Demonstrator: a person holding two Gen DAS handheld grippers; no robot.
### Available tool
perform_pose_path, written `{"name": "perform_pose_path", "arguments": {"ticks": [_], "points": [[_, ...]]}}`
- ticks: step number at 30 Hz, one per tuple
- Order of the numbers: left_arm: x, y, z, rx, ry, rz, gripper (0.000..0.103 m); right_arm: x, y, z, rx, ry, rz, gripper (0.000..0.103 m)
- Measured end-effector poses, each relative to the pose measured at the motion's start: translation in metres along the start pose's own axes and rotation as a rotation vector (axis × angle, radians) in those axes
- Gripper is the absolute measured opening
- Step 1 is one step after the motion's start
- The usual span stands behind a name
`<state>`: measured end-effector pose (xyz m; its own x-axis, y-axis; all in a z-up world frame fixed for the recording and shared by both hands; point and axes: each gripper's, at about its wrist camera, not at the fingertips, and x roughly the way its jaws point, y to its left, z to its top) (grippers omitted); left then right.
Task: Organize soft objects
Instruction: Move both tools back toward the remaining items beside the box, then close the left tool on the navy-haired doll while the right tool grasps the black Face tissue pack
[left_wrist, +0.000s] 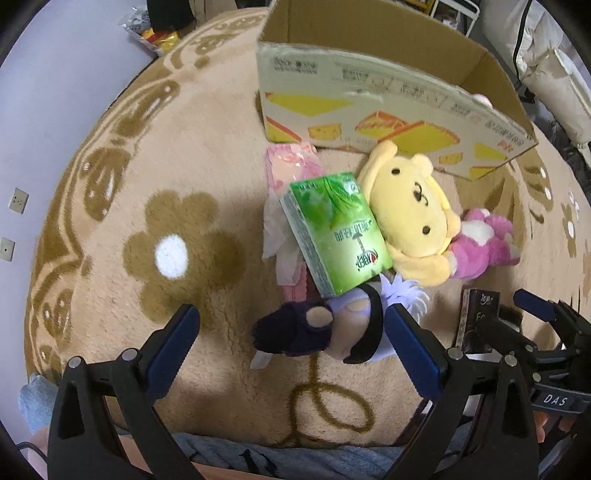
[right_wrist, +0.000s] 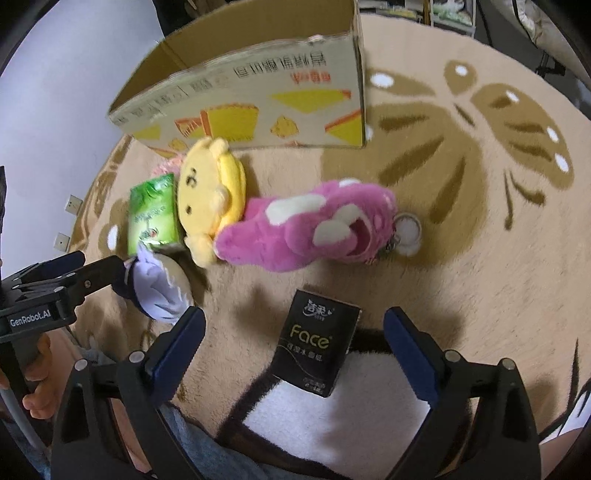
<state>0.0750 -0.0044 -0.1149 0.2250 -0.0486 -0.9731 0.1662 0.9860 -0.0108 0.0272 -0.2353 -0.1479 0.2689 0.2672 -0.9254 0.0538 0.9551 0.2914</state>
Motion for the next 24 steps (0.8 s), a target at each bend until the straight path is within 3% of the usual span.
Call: {"name": "perform_pose_path", "arguments": {"ticks": [2,4,8,11,16,20,21,24], "points": [[0.005,-0.002,0.0,0.009,0.018,0.002,0.099,0.005,-0.001,0.0,0.006,0.015,-0.002,0.099],[0.009,-0.004,0.0,0.014,0.031,-0.006,0.099,0.008,-0.001,-0.001,0.013,0.036,0.003,0.09],[0.012,-0.006,0.0,0.015,0.041,-0.025,0.1,0.02,0.0,-0.001,0.018,0.082,0.003,0.087],[0.016,-0.007,0.001,0.014,0.058,-0.045,0.102,0.029,0.002,-0.001,0.014,0.109,0.007,0.078],[0.022,-0.01,0.002,0.019,0.071,-0.048,0.103,0.04,0.007,-0.001,0.013,0.13,0.004,0.064],[0.027,-0.014,0.003,0.027,0.082,-0.059,0.103,0.042,0.009,-0.002,0.017,0.13,0.009,0.06],[0.029,-0.016,0.004,0.031,0.089,-0.06,0.103,0.043,0.01,-0.002,0.015,0.132,0.009,0.053],[0.03,-0.021,0.005,0.049,0.089,-0.051,0.103,0.04,0.007,0.0,0.011,0.137,0.015,0.051]]}}
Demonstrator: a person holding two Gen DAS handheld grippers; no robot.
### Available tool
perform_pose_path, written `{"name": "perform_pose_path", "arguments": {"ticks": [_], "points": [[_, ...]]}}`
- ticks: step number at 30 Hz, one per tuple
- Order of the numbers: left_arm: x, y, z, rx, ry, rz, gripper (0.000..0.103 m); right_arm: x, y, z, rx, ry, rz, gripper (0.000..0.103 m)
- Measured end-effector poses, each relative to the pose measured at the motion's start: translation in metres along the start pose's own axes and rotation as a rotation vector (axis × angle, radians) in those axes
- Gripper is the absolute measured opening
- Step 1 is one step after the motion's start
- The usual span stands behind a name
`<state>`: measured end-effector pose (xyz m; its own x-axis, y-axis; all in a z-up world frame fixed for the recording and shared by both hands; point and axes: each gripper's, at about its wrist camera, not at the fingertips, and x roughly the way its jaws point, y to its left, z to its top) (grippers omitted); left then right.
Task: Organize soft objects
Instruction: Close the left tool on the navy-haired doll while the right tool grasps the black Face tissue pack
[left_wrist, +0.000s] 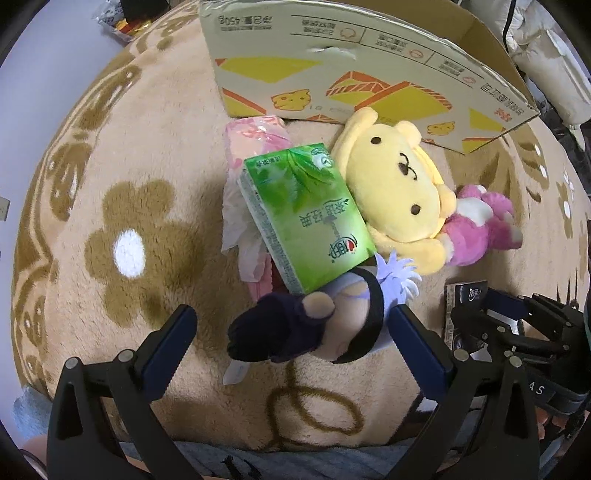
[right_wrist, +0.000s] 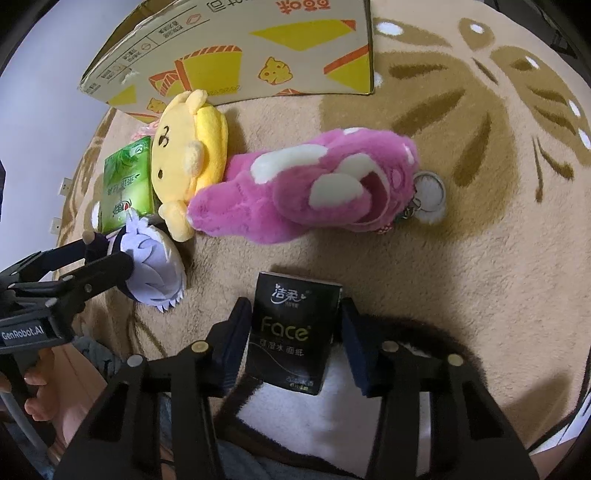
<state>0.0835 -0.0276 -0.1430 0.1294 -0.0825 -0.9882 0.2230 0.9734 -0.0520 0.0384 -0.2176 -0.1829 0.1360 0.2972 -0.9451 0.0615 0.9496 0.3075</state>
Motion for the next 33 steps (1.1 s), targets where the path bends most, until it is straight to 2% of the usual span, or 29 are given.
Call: {"name": "perform_pose_path", "arguments": {"ticks": [16,20,22,25,30,33], "points": [[0.006,-0.005,0.002,0.024,0.005,-0.012,0.1,0.006,-0.006,0.005,0.017,0.014,0.028,0.052],[0.008,-0.008,0.002,0.029,0.01,-0.032,0.091,0.01,-0.003,0.007,0.011,0.013,0.021,0.052],[0.01,-0.006,0.003,0.023,0.018,-0.045,0.081,0.011,-0.003,0.007,0.011,0.011,0.025,0.052],[0.007,-0.007,0.002,0.014,0.014,-0.078,0.071,0.01,-0.004,0.007,0.018,0.006,0.034,0.051],[-0.001,-0.013,-0.005,0.028,-0.018,-0.065,0.055,0.008,-0.004,0.004,0.008,-0.002,0.025,0.051],[-0.007,-0.015,-0.01,0.038,-0.041,-0.056,0.05,0.007,-0.005,0.003,0.011,-0.007,0.026,0.051]]}}
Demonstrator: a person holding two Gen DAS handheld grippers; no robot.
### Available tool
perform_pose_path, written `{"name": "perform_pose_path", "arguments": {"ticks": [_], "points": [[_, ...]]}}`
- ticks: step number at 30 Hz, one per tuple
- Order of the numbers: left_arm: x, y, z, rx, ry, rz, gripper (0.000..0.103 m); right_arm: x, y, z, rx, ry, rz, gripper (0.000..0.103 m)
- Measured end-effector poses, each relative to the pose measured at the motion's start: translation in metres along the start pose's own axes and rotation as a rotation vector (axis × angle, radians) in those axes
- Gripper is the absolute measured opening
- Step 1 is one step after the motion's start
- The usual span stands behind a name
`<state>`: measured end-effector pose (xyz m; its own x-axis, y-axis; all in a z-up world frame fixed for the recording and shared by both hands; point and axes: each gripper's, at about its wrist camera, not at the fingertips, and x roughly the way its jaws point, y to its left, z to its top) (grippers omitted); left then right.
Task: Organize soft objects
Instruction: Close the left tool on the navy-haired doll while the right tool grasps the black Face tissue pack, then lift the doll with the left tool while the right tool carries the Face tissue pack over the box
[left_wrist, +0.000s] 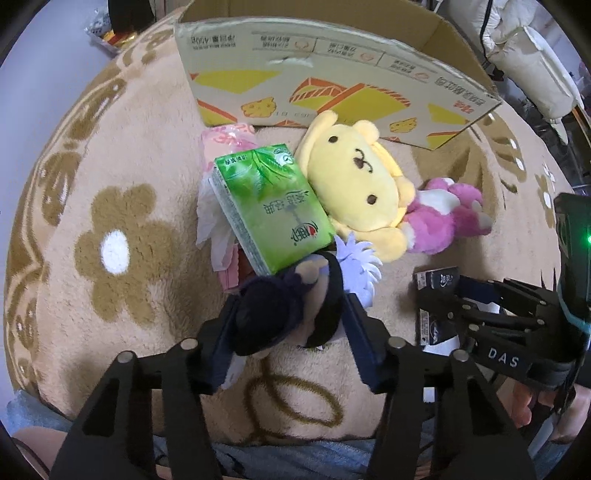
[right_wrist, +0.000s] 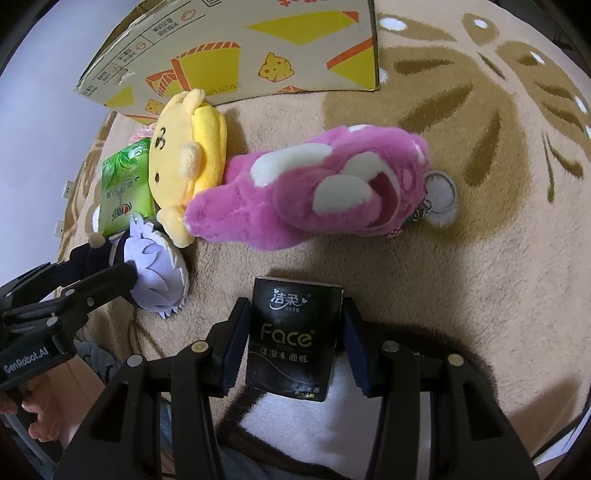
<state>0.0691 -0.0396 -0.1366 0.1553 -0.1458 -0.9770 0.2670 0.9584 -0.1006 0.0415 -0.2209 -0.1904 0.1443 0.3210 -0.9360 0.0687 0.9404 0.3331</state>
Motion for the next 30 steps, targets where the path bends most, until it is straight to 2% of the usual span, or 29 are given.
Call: {"name": "perform_pose_path", "arguments": {"ticks": [2,3,4,5,8,12,22,26,30], "points": [[-0.004,-0.002,-0.004,0.01,-0.014,0.002,0.048,-0.002,0.001,-0.002,0.002,-0.007,0.001,0.051],[-0.005,-0.003,-0.005,0.011,-0.018,0.002,0.043,-0.004,0.001,-0.003,0.002,-0.016,-0.001,0.051],[-0.008,0.0,-0.005,0.012,-0.021,0.0,0.023,-0.007,0.001,-0.003,0.002,-0.023,-0.003,0.051],[-0.01,0.0,-0.005,0.014,-0.026,-0.004,0.026,-0.009,0.001,-0.004,0.001,-0.031,-0.004,0.051],[-0.02,0.003,-0.006,0.016,-0.061,0.007,0.026,-0.015,0.003,-0.005,-0.007,-0.058,0.0,0.05],[-0.02,0.006,-0.009,0.029,-0.062,0.003,0.025,-0.023,0.008,-0.006,-0.026,-0.095,0.014,0.05],[-0.03,0.001,-0.012,0.044,-0.097,-0.012,0.025,-0.034,0.002,-0.004,-0.02,-0.123,0.027,0.05],[-0.045,0.0,-0.015,0.042,-0.152,0.007,0.026,-0.048,0.0,-0.007,-0.032,-0.173,0.041,0.049],[-0.068,-0.001,-0.023,0.029,-0.255,0.068,0.026,-0.069,0.005,-0.01,-0.055,-0.266,0.069,0.049]]}}
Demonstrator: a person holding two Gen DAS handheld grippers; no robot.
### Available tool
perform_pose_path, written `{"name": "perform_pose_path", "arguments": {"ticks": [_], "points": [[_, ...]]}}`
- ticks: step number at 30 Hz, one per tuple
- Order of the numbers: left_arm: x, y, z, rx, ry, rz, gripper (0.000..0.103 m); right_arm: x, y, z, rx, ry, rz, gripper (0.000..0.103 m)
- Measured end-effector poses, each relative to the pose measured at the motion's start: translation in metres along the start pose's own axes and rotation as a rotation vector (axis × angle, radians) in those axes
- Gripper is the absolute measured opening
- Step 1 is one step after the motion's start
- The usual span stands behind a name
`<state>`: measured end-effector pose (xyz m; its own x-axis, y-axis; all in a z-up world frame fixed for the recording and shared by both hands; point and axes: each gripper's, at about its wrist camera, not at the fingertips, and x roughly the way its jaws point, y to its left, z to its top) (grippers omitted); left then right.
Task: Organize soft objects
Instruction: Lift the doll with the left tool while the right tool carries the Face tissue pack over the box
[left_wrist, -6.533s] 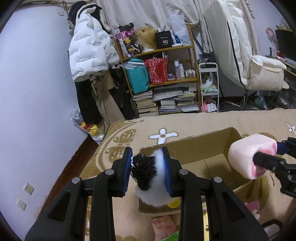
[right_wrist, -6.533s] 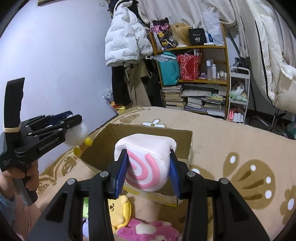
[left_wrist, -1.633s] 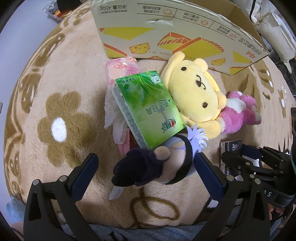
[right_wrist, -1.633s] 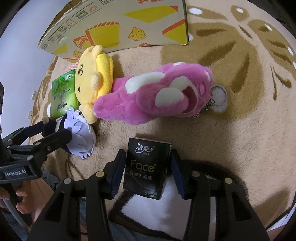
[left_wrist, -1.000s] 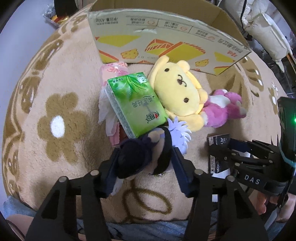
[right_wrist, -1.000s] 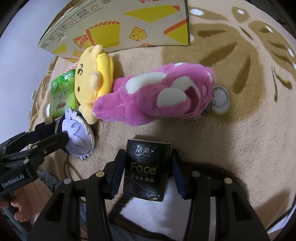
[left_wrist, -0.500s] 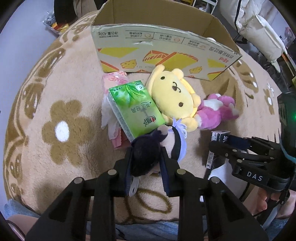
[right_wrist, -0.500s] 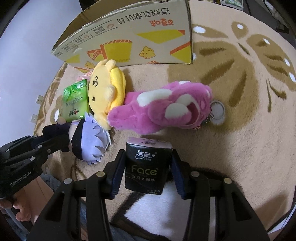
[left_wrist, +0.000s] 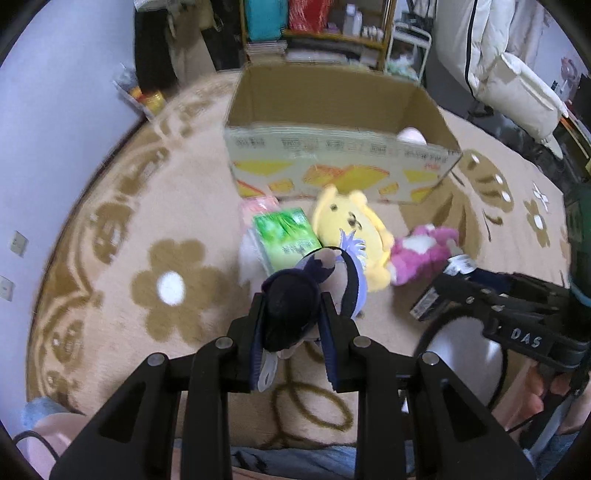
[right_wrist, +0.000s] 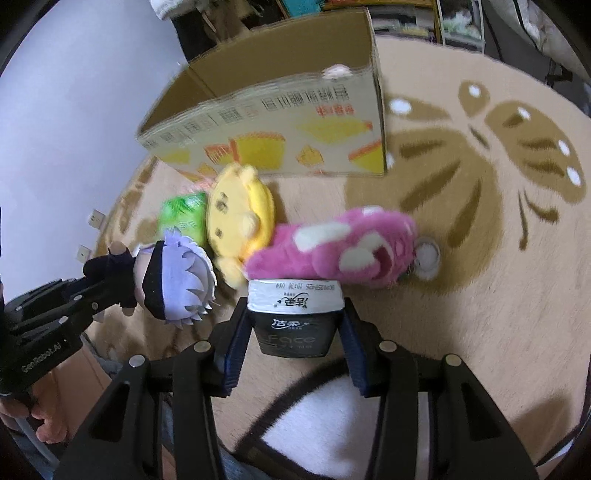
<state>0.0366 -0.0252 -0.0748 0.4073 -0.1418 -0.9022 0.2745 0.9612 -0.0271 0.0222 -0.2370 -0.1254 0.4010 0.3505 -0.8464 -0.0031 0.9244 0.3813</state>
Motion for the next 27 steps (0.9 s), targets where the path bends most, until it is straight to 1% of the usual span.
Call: {"name": "perform_pose_path", "arguments": {"ticks": [3,7,10,12,16,21,27], "points": [[-0.014,-0.001,-0.001,0.01,-0.055,0.038,0.026,-0.014,0.003,0.002,-0.02,-0.059,-0.002,0.049],[-0.035,0.002,0.003,0.001,-0.137,0.058,0.026,-0.032,0.009,0.007,-0.042,-0.128,-0.002,0.049],[-0.047,0.011,0.013,-0.031,-0.206,0.02,0.026,-0.042,0.014,0.014,-0.07,-0.164,-0.019,0.049],[-0.052,0.015,0.019,-0.036,-0.246,0.035,0.026,-0.049,0.018,0.021,-0.083,-0.199,-0.025,0.049],[-0.059,0.022,0.039,-0.038,-0.302,0.052,0.026,-0.063,0.026,0.036,-0.111,-0.257,-0.045,0.049],[-0.069,0.028,0.068,-0.037,-0.369,0.098,0.026,-0.076,0.034,0.064,-0.148,-0.326,-0.048,0.049],[-0.076,0.028,0.107,-0.018,-0.431,0.134,0.026,-0.081,0.037,0.094,-0.17,-0.369,-0.054,0.049]]}}
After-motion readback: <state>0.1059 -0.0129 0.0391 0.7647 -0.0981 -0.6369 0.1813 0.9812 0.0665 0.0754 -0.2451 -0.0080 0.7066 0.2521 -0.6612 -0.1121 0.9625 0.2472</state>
